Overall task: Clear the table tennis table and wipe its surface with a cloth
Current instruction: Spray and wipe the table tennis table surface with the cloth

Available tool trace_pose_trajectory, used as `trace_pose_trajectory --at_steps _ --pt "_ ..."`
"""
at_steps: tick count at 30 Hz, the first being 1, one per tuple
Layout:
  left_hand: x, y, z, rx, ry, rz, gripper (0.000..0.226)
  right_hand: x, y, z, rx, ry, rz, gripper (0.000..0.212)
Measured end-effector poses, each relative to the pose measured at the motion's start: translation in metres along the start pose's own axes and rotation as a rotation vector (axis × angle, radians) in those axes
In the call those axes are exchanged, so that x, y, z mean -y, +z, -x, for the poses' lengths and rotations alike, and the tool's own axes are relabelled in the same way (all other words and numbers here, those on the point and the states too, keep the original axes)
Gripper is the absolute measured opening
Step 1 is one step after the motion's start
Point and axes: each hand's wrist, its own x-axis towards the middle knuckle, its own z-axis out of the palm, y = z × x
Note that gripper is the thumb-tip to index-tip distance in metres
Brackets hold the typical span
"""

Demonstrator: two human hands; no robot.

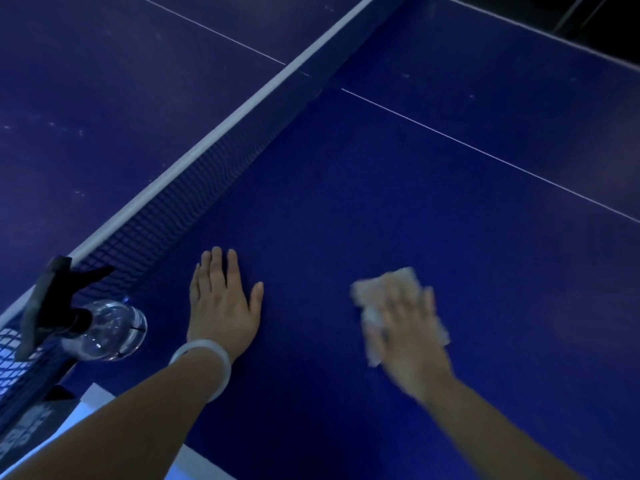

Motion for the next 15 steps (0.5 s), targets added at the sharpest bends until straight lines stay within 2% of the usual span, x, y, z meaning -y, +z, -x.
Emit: trace_pose_trajectory --at_steps 1,3,4,5,6,7,9,11,13,15 --pt "0.000 0.000 0.000 -0.002 0.001 -0.001 0.076 -0.030 0.002 0.000 0.041 0.193 0.015 0.072" --pt "-0.001 0.000 0.000 -0.007 0.002 -0.006 0.076 -0.064 -0.002 -0.002 0.127 0.642 -0.149 0.064" --pt "-0.001 0.000 0.000 -0.008 0.001 -0.009 0.076 -0.065 -0.004 -0.005 0.143 0.800 -0.242 0.065" --pt "-0.001 -0.001 -0.001 -0.004 -0.001 -0.010 0.076 -0.052 -0.005 -0.010 0.141 0.876 -0.284 0.066" --pt "-0.002 -0.002 0.000 0.003 -0.004 -0.011 0.075 -0.032 -0.006 -0.015 0.131 0.860 -0.282 0.066" --pt "-0.002 -0.003 0.000 0.007 -0.007 -0.009 0.075 -0.005 -0.006 -0.016 0.101 0.743 -0.235 0.067" --pt "-0.001 -0.004 -0.001 0.015 -0.008 -0.001 0.074 0.061 -0.010 -0.014 0.000 0.362 -0.171 0.080" --pt "0.000 -0.004 -0.001 0.030 -0.005 0.012 0.073 0.112 -0.013 -0.004 -0.076 0.126 -0.198 0.082" --pt "0.001 -0.003 -0.002 0.023 0.002 0.031 0.071 0.126 -0.014 0.008 -0.073 0.003 -0.253 0.069" --pt "0.002 -0.002 -0.001 0.017 0.010 0.043 0.071 0.101 -0.005 0.024 -0.090 -0.099 -0.166 0.071"
